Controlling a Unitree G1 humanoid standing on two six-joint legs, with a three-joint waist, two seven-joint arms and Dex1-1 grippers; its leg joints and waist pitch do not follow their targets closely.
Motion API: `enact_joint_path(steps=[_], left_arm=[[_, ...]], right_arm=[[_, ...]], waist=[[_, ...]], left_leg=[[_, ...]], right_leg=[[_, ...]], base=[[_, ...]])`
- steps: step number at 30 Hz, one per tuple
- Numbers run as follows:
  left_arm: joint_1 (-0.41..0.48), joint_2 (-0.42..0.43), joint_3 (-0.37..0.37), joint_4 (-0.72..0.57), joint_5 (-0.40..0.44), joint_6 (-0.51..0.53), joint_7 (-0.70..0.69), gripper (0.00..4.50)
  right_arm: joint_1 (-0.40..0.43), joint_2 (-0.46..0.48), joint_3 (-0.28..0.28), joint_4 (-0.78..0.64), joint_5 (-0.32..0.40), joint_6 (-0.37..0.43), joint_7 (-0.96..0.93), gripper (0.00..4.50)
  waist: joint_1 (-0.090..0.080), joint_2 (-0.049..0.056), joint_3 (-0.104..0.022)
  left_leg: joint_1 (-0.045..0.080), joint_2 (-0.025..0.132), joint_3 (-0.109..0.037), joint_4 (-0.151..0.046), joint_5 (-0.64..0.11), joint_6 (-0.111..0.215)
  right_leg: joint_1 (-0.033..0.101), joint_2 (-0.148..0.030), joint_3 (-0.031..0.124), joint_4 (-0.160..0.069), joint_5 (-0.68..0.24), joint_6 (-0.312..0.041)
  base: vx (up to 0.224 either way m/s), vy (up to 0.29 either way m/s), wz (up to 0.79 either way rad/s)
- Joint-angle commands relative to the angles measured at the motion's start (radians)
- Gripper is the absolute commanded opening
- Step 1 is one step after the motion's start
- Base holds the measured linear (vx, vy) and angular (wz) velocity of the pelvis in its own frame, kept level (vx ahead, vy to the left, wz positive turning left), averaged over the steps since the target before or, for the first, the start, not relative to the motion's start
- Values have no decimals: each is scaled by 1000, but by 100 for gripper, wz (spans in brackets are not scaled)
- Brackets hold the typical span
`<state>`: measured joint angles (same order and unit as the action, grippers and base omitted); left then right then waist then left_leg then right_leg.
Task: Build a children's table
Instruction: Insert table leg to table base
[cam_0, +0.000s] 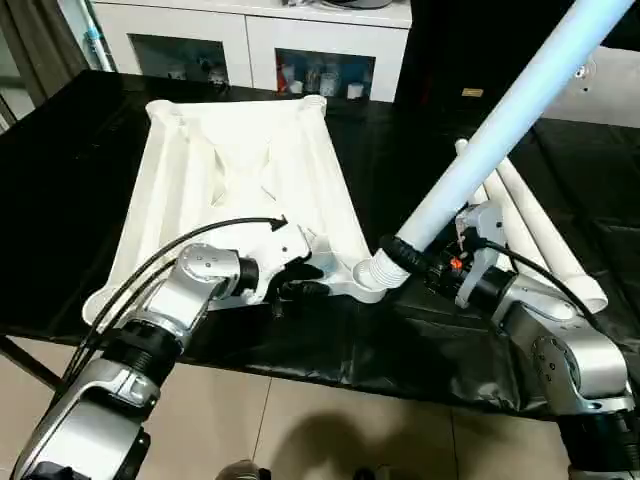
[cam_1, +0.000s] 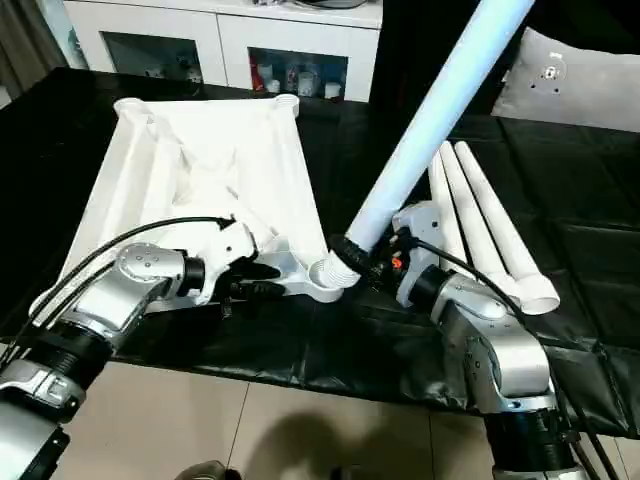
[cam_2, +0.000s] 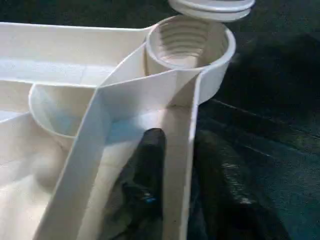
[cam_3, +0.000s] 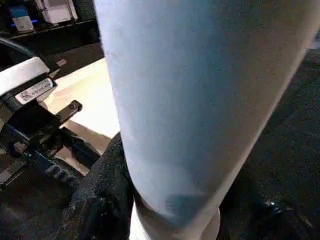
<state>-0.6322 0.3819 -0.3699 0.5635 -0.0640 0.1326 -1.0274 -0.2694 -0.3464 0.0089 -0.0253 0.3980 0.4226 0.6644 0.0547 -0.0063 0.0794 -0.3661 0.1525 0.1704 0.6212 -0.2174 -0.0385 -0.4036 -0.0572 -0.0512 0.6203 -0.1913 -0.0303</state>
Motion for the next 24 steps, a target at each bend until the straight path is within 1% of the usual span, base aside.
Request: enact_joint_path(steps=[1,4,6,8,10,11,12,13,14,15,16,17,18,19,20,21,22,23,24], left_arm=[[8,-3,-15,14,17,6,-18,68],[8,-1,-17,17,22,4,-21,47],[10,3,-26,23,39,-6,-29,23],[12,4,-29,23,48,-12,-33,14],[13,6,-35,24,57,-22,-37,1],[16,13,-46,22,70,-36,-43,0],[17,14,-48,21,73,-39,-44,0],[22,14,-40,9,67,-43,-45,0],[22,14,-40,8,66,-43,-45,0],[24,14,-37,3,64,-47,-48,0],[25,14,-35,0,62,-49,-50,0],[36,27,-40,-19,70,-80,-72,0],[44,40,-48,-30,80,-100,-86,0],[51,50,-55,-37,90,-114,-98,0],[53,54,-58,-40,93,-119,-102,0],[59,60,-60,-48,96,-128,-106,0],[63,61,-59,-52,94,-133,-106,0],[65,60,-56,-54,90,-135,-106,0],[70,59,-50,-63,80,-139,-110,0]], right_arm=[[-8,-6,1,-21,7,2,12,189],[-8,-6,2,-21,7,3,15,189],[-9,-9,7,-22,7,8,23,189],[-11,-12,12,-22,7,12,29,189],[-13,-15,18,-23,7,17,35,189],[-17,-21,28,-25,7,28,47,189],[-18,-22,30,-25,7,30,50,189],[-25,-26,38,-24,5,35,58,189],[-25,-26,39,-24,4,35,59,189],[-27,-26,40,-24,4,37,60,189],[-29,-26,41,-24,4,38,61,189],[-40,-26,46,-20,3,47,69,189],[-47,-29,55,-18,0,53,79,189],[-52,-34,64,-16,-3,59,87,189],[-54,-36,69,-15,-4,61,91,189],[-58,-42,82,-14,-7,71,101,189],[-60,-46,92,-13,-9,78,109,189],[-61,-48,98,-13,-10,81,112,189],[-63,-51,108,-8,-16,83,116,189]], waist=[[1,2,-65],[1,2,-65],[1,2,-65],[0,0,-67],[0,1,-67],[-1,0,-70],[-1,0,-70],[-3,-3,-72],[-3,-4,-72],[-2,-1,-70],[-2,-2,-69],[-2,-2,-69],[-2,-7,-72],[-5,-4,-71],[-6,-6,-73],[-8,-4,-73],[-7,-6,-73],[-6,-5,-73],[-5,-7,-74]], left_leg=[[8,77,-27,-84,-111,37],[7,76,-26,-84,-106,41],[7,77,-26,-85,-112,41],[8,78,-27,-85,-108,43],[8,78,-27,-85,-99,44],[7,79,-27,-85,-77,51],[6,79,-28,-84,-72,53],[7,79,-26,-83,-68,60],[6,78,-26,-82,-66,61],[7,79,-25,-83,-71,63],[7,79,-25,-83,-81,60],[7,79,-25,-83,-82,58],[6,80,-26,-83,-79,57],[5,80,-27,-85,-71,57],[7,81,-26,-84,-70,57],[8,80,-24,-83,-66,60],[8,80,-24,-82,-62,62],[8,80,-24,-82,-60,62],[7,81,-24,-81,-55,63]], right_leg=[[58,-100,59,-75,-150,-234],[59,-100,59,-75,-145,-235],[59,-101,59,-77,-163,-231],[59,-100,58,-77,-157,-229],[60,-101,58,-75,-144,-232],[62,-101,57,-70,-104,-240],[62,-101,57,-69,-92,-243],[63,-101,57,-68,-78,-248],[63,-102,57,-67,-77,-249],[61,-103,58,-70,-92,-250],[62,-103,58,-72,-111,-248],[62,-104,58,-72,-117,-247],[64,-105,58,-71,-122,-243],[63,-103,58,-70,-116,-241],[62,-102,57,-68,-110,-241],[61,-102,58,-68,-100,-243],[61,-102,58,-67,-97,-245],[61,-102,58,-67,-95,-246],[63,-104,58,-65,-89,-248]], base=[[0,0,0],[0,0,0],[0,0,0],[0,0,0],[0,0,0],[0,0,0],[0,0,0],[0,0,0],[0,0,0],[0,0,0],[0,0,0],[0,0,0],[0,0,0],[0,0,0],[0,0,0],[0,0,0],[0,0,0],[0,0,0],[0,0,0]])
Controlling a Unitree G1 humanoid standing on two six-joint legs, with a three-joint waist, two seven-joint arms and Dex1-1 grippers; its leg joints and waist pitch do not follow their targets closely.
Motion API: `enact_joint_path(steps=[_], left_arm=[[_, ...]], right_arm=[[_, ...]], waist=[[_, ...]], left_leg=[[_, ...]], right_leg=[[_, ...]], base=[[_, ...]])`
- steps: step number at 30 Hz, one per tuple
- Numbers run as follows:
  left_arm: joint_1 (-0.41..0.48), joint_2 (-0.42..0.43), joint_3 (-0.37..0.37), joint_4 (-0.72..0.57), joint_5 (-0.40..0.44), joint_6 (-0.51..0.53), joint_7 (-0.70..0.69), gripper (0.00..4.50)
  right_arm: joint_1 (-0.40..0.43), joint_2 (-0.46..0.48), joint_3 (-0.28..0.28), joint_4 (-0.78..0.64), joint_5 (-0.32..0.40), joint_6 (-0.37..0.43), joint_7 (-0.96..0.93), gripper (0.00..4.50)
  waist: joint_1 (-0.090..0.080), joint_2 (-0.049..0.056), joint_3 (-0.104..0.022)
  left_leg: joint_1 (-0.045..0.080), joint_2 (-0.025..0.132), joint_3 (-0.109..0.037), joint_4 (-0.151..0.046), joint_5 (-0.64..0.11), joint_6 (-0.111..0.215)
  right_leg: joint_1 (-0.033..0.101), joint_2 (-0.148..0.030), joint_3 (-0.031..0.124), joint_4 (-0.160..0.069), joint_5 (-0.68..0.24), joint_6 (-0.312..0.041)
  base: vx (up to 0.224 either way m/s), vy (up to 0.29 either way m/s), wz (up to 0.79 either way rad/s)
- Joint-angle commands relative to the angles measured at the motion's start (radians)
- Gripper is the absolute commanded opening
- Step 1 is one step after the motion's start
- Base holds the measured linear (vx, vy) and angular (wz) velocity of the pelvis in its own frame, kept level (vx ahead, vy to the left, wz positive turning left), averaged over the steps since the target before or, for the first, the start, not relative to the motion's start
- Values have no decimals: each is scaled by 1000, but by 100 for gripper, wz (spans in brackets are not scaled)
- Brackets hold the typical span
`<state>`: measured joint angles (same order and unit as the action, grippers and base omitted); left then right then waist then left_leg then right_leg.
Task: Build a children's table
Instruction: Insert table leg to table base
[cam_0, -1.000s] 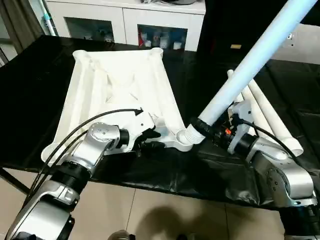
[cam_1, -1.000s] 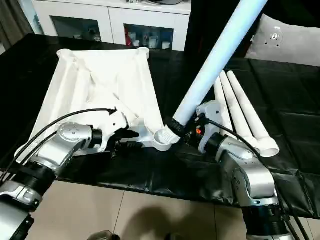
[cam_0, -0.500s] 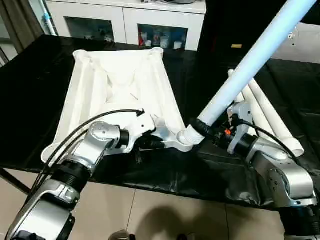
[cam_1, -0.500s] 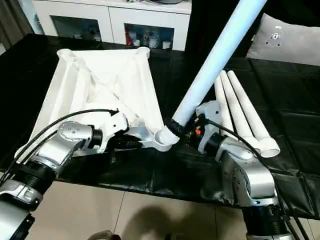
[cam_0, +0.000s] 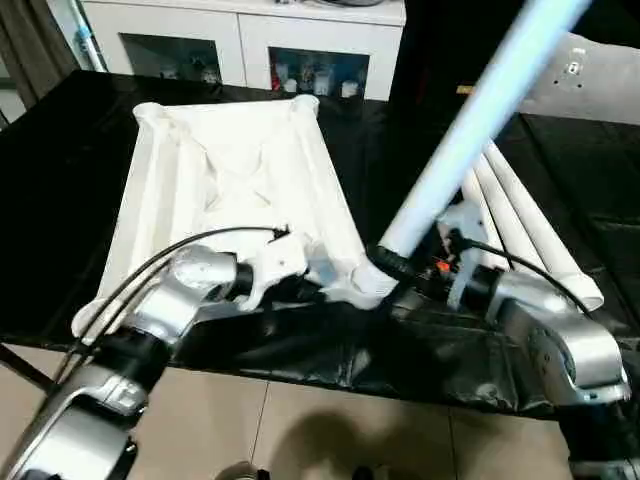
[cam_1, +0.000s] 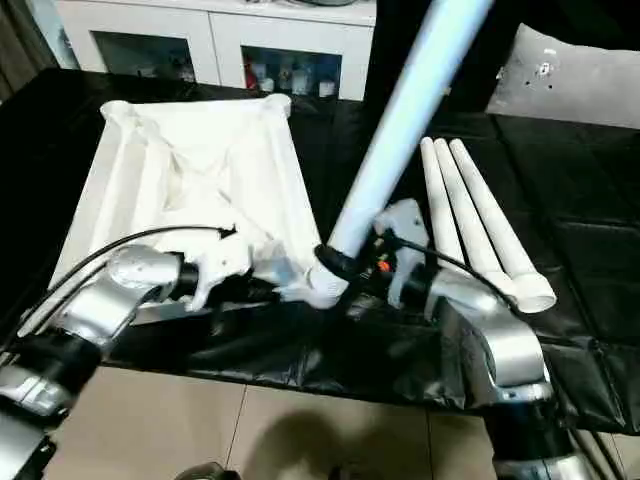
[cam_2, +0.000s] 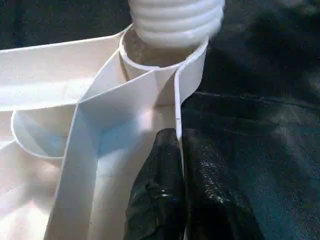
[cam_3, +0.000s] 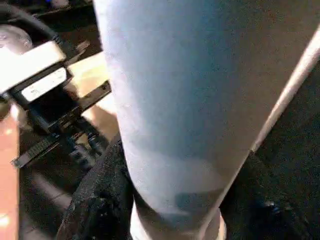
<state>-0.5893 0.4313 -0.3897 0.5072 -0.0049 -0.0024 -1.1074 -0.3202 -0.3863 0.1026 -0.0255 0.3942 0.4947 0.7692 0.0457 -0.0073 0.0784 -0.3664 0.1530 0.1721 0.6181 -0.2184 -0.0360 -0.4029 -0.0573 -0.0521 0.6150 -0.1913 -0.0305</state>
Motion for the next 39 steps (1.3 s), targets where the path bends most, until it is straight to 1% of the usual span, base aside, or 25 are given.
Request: enact_joint_path(steps=[1,2,7,9,11,12,16,22,27,31,32,34,39], left_arm=[[31,9,-27,-14,13,-8,-35,0],[32,9,-26,-16,11,-9,-36,0],[40,12,-20,-32,9,-26,-40,0],[46,19,-25,-48,9,-27,-62,0],[49,23,-27,-57,10,-25,-69,0],[50,24,-26,-61,10,-25,-68,0],[53,28,-29,-74,6,-21,-80,0],[52,26,-21,-77,12,-22,-72,0],[47,23,-17,-63,23,-28,-48,0],[45,23,-19,-58,27,-31,-47,0],[46,24,-19,-59,26,-30,-49,0],[46,23,-20,-61,25,-29,-52,0],[45,20,-21,-59,25,-28,-52,0]], right_arm=[[-13,-13,22,-4,-19,12,14,189],[-13,-13,24,-2,-20,12,15,189],[-28,-11,48,33,-45,9,21,189],[-41,-7,56,57,-60,0,12,189],[-54,-8,69,76,-76,-5,9,189],[-58,-9,72,81,-79,-5,9,189],[-72,-13,88,100,-92,5,19,189],[-76,-17,99,109,-94,13,43,189],[-68,-34,116,112,-87,31,77,189],[-68,-40,111,119,-90,30,82,189],[-70,-41,108,122,-91,28,81,189],[-75,-37,100,134,-93,24,84,189],[-75,-27,85,140,-76,26,84,189]], waist=[[5,-6,-73],[6,-5,-73],[6,-9,-75],[5,-5,-73],[5,-6,-74],[6,-4,-72],[3,-7,-71],[2,-9,-73],[3,-9,-72],[4,-9,-72],[5,-4,-70],[4,-8,-72],[5,-8,-71]], left_leg=[[8,81,-25,-79,-53,61],[9,81,-25,-79,-54,59],[8,79,-25,-78,-50,55],[7,79,-25,-79,-47,53],[10,79,-23,-78,-49,51],[10,78,-23,-78,-56,50],[10,79,-25,-80,-80,37],[10,79,-24,-79,-61,48],[11,79,-24,-79,-62,51],[11,80,-25,-79,-67,48],[12,81,-25,-80,-73,45],[12,80,-25,-80,-75,44],[12,80,-25,-80,-78,45]], right_leg=[[60,-104,58,-60,-90,-248],[59,-103,58,-60,-92,-248],[60,-103,58,-58,-86,-246],[59,-103,58,-57,-81,-248],[58,-102,59,-58,-82,-250],[57,-101,58,-58,-84,-251],[59,-102,59,-60,-110,-244],[60,-101,58,-57,-74,-251],[60,-101,59,-58,-78,-253],[59,-101,59,-58,-81,-252],[58,-102,59,-58,-85,-253],[59,-100,59,-58,-80,-254],[59,-101,59,-59,-82,-256]], base=[[0,0,0],[0,0,0],[0,0,0],[0,0,0],[0,0,0],[0,0,0],[0,0,0],[0,0,0],[0,0,0],[0,0,0],[0,0,0],[0,0,0],[0,0,0]])
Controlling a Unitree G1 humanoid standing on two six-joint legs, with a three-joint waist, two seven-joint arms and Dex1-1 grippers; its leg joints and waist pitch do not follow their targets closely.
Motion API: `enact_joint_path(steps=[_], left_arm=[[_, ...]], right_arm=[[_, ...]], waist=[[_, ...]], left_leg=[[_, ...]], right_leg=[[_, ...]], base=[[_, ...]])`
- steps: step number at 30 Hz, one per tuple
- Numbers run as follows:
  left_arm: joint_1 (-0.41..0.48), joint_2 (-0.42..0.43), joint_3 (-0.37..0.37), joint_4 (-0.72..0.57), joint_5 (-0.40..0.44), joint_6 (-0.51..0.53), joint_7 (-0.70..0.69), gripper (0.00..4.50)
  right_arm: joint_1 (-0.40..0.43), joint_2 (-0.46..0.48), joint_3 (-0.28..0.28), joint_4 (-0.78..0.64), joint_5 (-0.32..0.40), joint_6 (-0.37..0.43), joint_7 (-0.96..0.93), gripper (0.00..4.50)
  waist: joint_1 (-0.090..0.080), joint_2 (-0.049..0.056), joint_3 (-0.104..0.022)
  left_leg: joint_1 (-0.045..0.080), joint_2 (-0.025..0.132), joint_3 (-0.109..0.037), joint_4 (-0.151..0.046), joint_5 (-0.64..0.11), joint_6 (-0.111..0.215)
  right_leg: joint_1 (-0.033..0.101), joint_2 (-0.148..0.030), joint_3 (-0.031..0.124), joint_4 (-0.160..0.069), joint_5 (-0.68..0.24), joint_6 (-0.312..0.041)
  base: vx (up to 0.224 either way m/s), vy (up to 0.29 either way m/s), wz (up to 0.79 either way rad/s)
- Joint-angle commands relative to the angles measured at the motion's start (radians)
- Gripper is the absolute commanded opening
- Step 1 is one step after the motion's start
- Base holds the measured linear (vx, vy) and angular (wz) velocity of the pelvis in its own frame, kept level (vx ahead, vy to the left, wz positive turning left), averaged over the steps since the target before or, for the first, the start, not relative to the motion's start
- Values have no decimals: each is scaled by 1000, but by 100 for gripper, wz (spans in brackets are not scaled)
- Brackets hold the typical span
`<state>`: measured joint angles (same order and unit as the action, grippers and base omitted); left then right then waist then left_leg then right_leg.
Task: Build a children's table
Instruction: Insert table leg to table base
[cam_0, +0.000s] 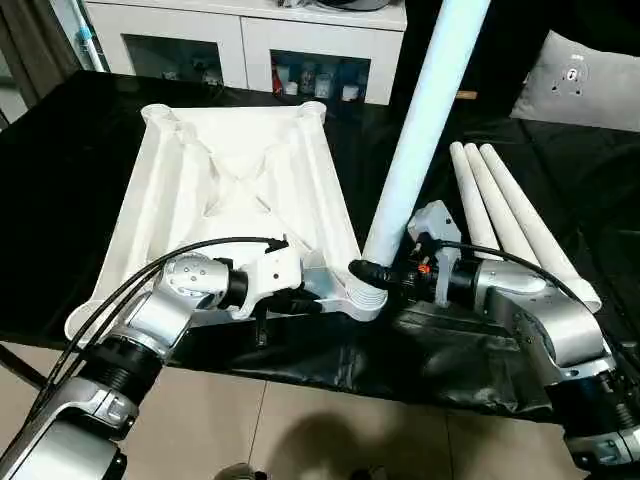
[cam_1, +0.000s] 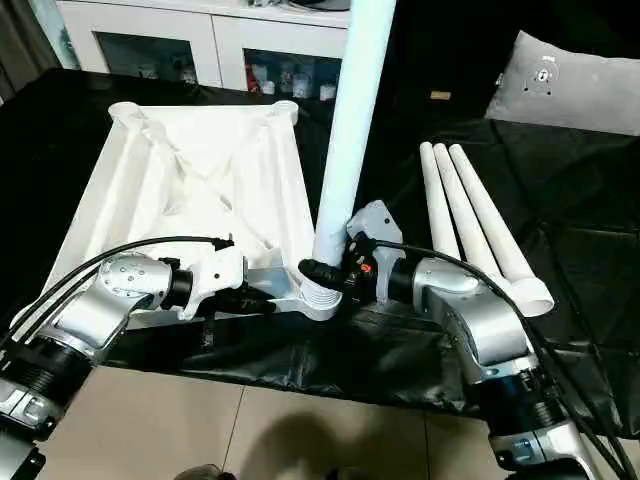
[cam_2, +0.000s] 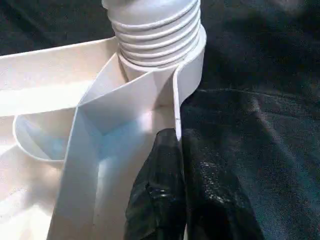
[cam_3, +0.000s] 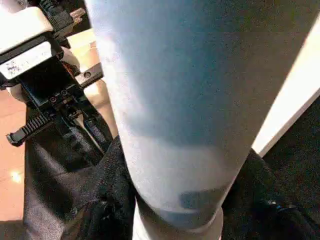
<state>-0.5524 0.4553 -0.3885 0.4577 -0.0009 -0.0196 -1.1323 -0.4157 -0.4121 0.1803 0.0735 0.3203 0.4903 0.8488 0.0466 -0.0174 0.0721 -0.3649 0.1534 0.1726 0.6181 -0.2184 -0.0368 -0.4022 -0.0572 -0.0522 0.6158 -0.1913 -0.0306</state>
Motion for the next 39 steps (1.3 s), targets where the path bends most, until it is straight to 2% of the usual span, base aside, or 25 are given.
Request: enact_joint_path(steps=[1,2,9,10,13,14,15,16,17,18,19,20,22,24,25,26,28,30,32,39], left_arm=[[7,-5,-22,-8,21,-11,-27,0],[8,-6,-21,-8,20,-10,-26,0],[9,-6,-17,-8,20,-8,-19,0],[9,-5,-16,-8,20,-7,-19,0],[8,-5,-17,-7,21,-8,-20,0],[7,-4,-18,-6,23,-9,-20,0],[6,-2,-20,-6,26,-11,-22,0],[6,-2,-21,-6,27,-12,-24,0],[5,-2,-22,-5,27,-13,-26,0],[4,-1,-25,-6,28,-14,-29,0],[3,-1,-26,-7,29,-14,-32,0],[4,0,-28,-10,27,-13,-37,0],[2,2,-33,-13,29,-17,-47,0],[1,3,-34,-13,30,-18,-48,0],[2,4,-35,-15,30,-18,-50,0],[-3,4,-38,-12,31,-22,-57,0],[-15,4,-38,0,32,-30,-65,0],[-23,3,-38,5,32,-31,-68,0],[-49,0,-31,32,39,-47,-62,0],[-101,11,-13,87,47,-61,-65,0]], right_arm=[[28,13,-18,46,26,40,1,189],[33,25,-43,51,49,48,-7,189],[58,53,-113,78,104,62,-24,188],[85,42,-102,84,84,41,-21,188],[108,29,-80,72,56,27,-14,188],[120,18,-60,64,31,9,-10,188],[133,-6,-16,54,-20,-25,-5,188],[132,-11,-4,58,-32,-33,-3,188],[130,-15,6,62,-41,-39,-2,188],[125,-18,17,71,-50,-45,1,188],[119,-19,24,79,-58,-49,4,188],[112,-23,36,84,-71,-54,6,188],[93,-25,61,101,-88,-61,19,188],[91,-26,65,104,-87,-61,24,188],[91,-27,69,104,-87,-61,28,188],[87,-31,86,117,-94,-70,43,188],[81,-34,108,138,-102,-80,68,188],[82,-35,118,146,-105,-81,81,188],[93,-38,128,149,-102,-76,108,188],[85,-17,130,161,-99,-78,111,188]], waist=[[5,9,-65],[3,6,-66],[7,8,-66],[9,12,-65],[10,12,-65],[10,13,-64],[12,18,-62],[10,13,-62],[10,14,-61],[11,21,-57],[9,18,-55],[9,23,-49],[4,21,-41],[1,20,-39],[1,23,-33],[0,21,-35],[-3,22,-33],[-5,19,-27],[-4,19,-19],[-5,21,-13]], left_leg=[[10,80,-26,-79,-76,45],[10,79,-25,-79,-77,46],[10,80,-25,-80,-79,42],[10,80,-26,-81,-85,39],[12,81,-26,-82,-87,36],[11,80,-26,-82,-93,34],[11,80,-27,-82,-97,30],[12,79,-26,-83,-103,29],[12,79,-27,-84,-109,28],[11,79,-27,-85,-129,25],[13,79,-27,-87,-157,19],[14,80,-29,-90,-171,14],[18,80,-31,-97,-227,-2],[23,80,-33,-100,-254,-6],[23,80,-33,-102,-264,-7],[24,80,-34,-103,-264,-7],[21,80,-33,-103,-236,2],[20,79,-32,-105,-237,11],[22,79,-32,-108,-258,17],[26,82,-37,-115,-302,6]], right_leg=[[59,-102,59,-59,-78,-257],[59,-101,60,-59,-73,-259],[60,-101,58,-59,-59,-270],[59,-102,58,-61,-65,-267],[58,-100,57,-60,-55,-266],[58,-100,57,-60,-58,-263],[58,-101,58,-60,-64,-260],[58,-99,58,-63,-71,-255],[59,-100,58,-64,-80,-254],[57,-101,59,-67,-110,-252],[56,-100,59,-73,-151,-246],[54,-100,59,-75,-172,-242],[51,-99,60,-84,-251,-223],[51,-99,61,-89,-291,-214],[49,-101,62,-92,-306,-210],[50,-100,63,-94,-310,-204],[50,-98,64,-89,-255,-215],[49,-98,64,-92,-257,-217],[47,-99,64,-100,-322,-204],[40,-103,66,-108,-416,-184]], base=[[0,0,0],[0,0,0],[0,0,0],[0,0,0],[0,0,0],[0,0,0],[0,0,0],[0,0,0],[0,0,0],[0,0,0],[0,0,0],[0,0,0],[0,0,0],[0,0,0],[0,0,0],[0,0,0],[0,0,0],[0,0,0],[0,0,0],[0,0,0]])
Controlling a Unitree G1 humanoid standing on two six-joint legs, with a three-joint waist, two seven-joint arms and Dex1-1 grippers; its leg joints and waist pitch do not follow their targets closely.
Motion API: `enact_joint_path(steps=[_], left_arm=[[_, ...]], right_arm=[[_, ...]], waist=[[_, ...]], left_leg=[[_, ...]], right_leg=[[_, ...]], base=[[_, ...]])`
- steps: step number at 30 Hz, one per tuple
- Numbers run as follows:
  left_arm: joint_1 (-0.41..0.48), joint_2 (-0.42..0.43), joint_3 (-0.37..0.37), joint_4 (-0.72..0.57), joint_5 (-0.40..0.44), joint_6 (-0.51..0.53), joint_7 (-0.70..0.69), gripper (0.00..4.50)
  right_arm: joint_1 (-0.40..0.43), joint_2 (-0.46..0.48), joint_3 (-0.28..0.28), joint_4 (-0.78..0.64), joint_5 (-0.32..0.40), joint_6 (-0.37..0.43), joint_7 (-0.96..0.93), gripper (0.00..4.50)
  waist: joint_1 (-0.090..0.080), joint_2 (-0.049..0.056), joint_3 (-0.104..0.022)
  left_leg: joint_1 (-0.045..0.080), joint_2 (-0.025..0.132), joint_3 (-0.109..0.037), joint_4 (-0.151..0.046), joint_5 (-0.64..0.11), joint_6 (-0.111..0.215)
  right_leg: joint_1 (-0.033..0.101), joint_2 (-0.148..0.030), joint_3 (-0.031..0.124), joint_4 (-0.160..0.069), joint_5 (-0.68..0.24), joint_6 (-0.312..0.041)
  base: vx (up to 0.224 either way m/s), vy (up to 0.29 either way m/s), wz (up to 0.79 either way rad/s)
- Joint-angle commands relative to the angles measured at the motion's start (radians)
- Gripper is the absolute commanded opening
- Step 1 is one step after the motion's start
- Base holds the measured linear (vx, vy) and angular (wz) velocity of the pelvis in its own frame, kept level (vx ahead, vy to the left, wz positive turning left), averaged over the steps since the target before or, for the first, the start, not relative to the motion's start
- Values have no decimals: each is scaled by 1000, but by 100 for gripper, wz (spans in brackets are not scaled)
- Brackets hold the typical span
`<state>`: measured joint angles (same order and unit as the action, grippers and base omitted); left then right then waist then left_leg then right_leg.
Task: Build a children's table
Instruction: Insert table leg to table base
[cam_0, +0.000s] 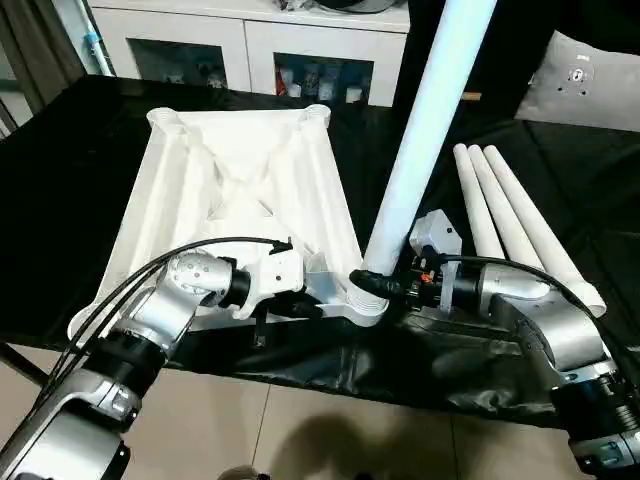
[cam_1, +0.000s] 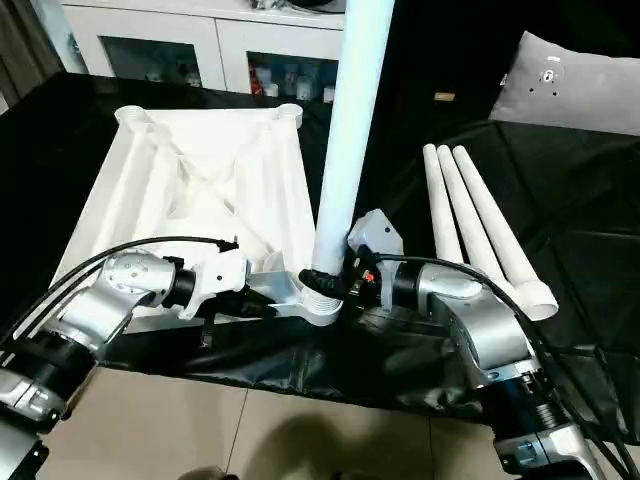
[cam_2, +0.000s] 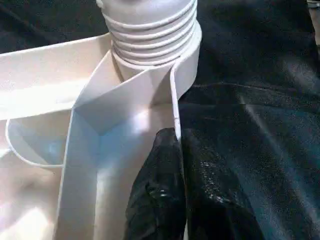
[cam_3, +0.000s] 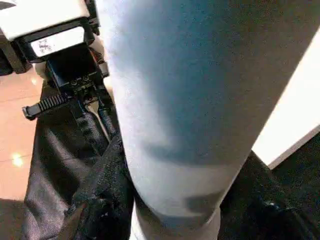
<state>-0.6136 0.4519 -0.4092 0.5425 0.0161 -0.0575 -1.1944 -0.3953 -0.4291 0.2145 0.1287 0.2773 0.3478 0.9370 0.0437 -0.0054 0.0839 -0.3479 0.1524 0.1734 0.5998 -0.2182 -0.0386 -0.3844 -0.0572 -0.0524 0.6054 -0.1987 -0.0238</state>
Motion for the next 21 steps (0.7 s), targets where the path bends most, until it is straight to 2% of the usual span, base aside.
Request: enact_joint_path(steps=[1,2,6,10,11,12,13,14,15,17,19,21], left_arm=[[-48,19,11,11,33,-24,-1,0],[-49,26,13,14,36,-26,-1,0],[-45,37,20,13,35,-23,1,0],[-15,51,31,-21,26,-2,9,0],[32,52,58,-79,4,58,43,0],[32,52,58,-79,4,58,43,0],[45,51,66,-96,-4,74,53,0],[81,42,82,-155,-17,119,84,0],[122,32,92,-224,-23,174,119,0],[148,25,98,-271,-27,212,143,0],[203,-11,98,-361,-4,293,222,0],[218,-30,95,-390,6,321,251,0]], right_arm=[[60,6,96,108,-56,63,21,188],[55,11,97,115,-58,59,22,188],[45,24,93,129,-61,52,15,188],[33,41,85,146,-68,48,-14,188],[18,71,57,178,-88,44,-101,188],[18,71,57,178,-88,44,-101,188],[14,79,50,187,-94,42,-123,188],[9,95,30,203,-102,39,-176,188],[3,110,11,219,-109,33,-223,188],[-2,121,-2,230,-113,28,-255,188],[-16,143,-22,258,-121,21,-305,188],[-21,151,-28,268,-124,20,-320,188]], waist=[[-2,7,-22],[-2,5,-25],[-6,4,-23],[-10,6,-25],[-10,7,-28],[-14,7,-29],[-19,6,-26],[-21,9,-28],[-25,11,-26],[-32,9,-24],[-39,9,-25],[-42,10,-25]], left_leg=[[8,84,-40,-99,-309,6],[8,85,-41,-99,-310,4],[5,88,-44,-103,-313,2],[5,90,-42,-104,-308,0],[1,91,-44,-106,-304,-2],[-2,94,-46,-107,-297,-12],[0,89,-44,-107,-312,-11],[2,92,-45,-108,-316,-18],[-1,89,-46,-108,-319,-17],[2,88,-45,-106,-343,-17],[-5,87,-47,-108,-332,-12],[-2,86,-45,-106,-336,-11]], right_leg=[[20,-106,67,-100,-435,-185],[23,-107,66,-100,-443,-183],[20,-109,68,-102,-456,-179],[20,-111,68,-101,-434,-192],[23,-113,68,-98,-426,-196],[25,-117,68,-91,-409,-206],[20,-112,67,-100,-447,-193],[19,-114,69,-98,-452,-197],[19,-113,68,-100,-462,-197],[13,-110,69,-106,-499,-187],[16,-107,66,-106,-506,-182],[12,-107,68,-106,-508,-183]], base=[[0,0,0],[0,0,0],[0,0,0],[0,0,0],[0,0,0],[0,0,0],[0,0,0],[0,0,0],[0,0,0],[0,0,0],[0,0,0],[0,0,0]])
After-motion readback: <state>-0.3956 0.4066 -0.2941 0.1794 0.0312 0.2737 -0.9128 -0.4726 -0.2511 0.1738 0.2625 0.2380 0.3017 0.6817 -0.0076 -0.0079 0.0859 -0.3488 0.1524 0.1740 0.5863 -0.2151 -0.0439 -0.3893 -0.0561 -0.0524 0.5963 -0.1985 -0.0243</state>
